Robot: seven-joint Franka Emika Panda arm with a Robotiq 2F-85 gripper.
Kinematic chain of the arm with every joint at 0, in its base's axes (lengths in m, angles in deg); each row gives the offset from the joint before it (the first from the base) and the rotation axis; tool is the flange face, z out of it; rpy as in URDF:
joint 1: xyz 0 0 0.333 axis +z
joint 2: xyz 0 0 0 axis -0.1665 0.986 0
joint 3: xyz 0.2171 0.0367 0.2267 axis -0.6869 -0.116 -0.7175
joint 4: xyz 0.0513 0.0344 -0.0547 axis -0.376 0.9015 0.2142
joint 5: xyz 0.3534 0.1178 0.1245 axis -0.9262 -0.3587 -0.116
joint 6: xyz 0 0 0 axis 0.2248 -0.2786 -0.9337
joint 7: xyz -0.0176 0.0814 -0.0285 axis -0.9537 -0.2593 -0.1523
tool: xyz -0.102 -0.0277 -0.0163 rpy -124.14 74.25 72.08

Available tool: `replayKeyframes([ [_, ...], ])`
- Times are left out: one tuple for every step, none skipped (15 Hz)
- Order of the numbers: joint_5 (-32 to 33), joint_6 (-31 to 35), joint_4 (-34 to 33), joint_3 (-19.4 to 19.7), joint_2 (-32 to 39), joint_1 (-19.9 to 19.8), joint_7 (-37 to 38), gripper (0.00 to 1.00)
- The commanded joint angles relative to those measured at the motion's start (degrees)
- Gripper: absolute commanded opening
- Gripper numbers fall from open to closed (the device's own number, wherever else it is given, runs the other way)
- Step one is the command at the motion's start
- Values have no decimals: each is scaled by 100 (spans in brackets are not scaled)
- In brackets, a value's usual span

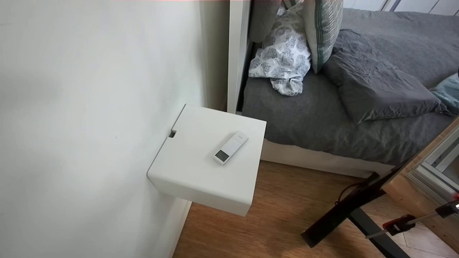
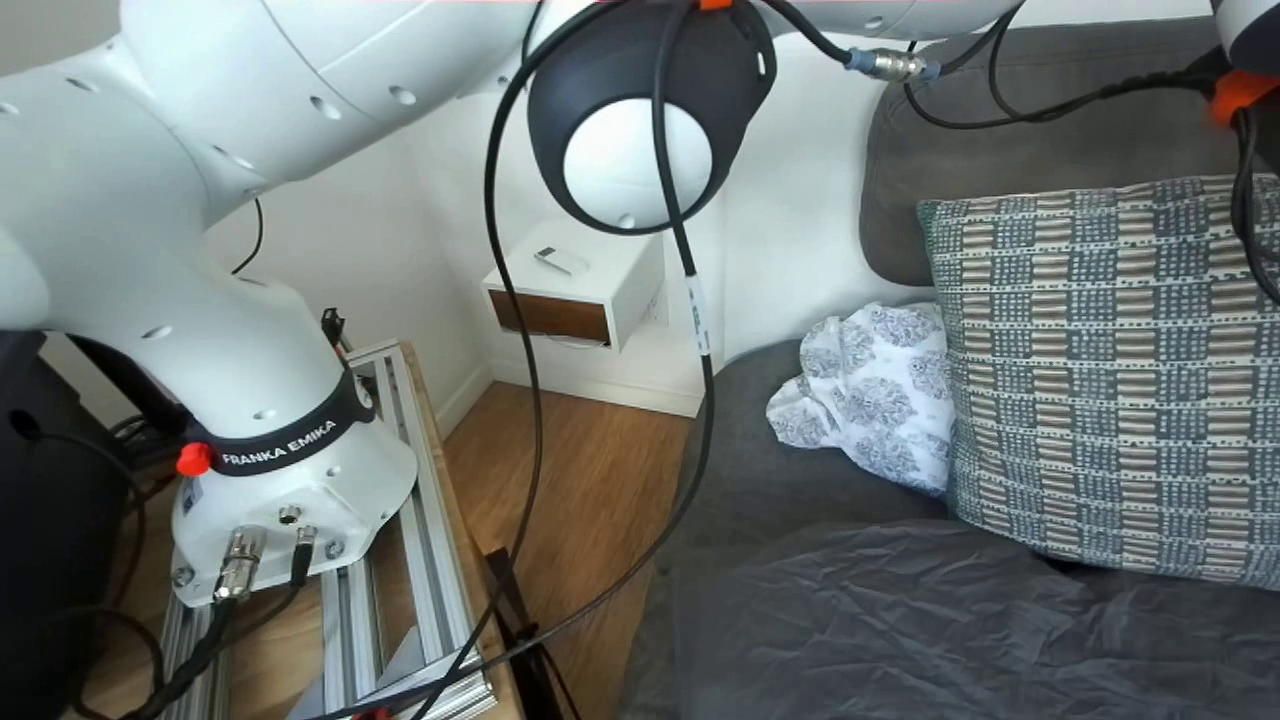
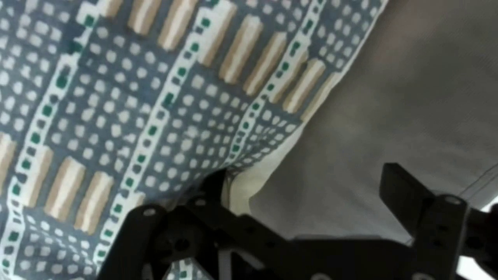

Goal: Move the pillow in the middle to the right a bit

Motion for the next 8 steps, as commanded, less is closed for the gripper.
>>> replayKeyframes([
  [253, -273, -7, 354, -15, 103, 718, 100],
  [280, -366, -3, 408, -20, 124, 825, 100],
  [284, -477, -2, 426, -12, 138, 886, 100],
  [289, -542, -17, 437, 19, 159, 889, 100],
  [280, -621, -37, 415, 64, 172, 792, 100],
  [222, -710, -78, 303, 126, 162, 464, 100],
  [112, -840, -88, 165, 171, 140, 252, 100],
  [24, -933, -111, 20, 236, 121, -13, 100],
])
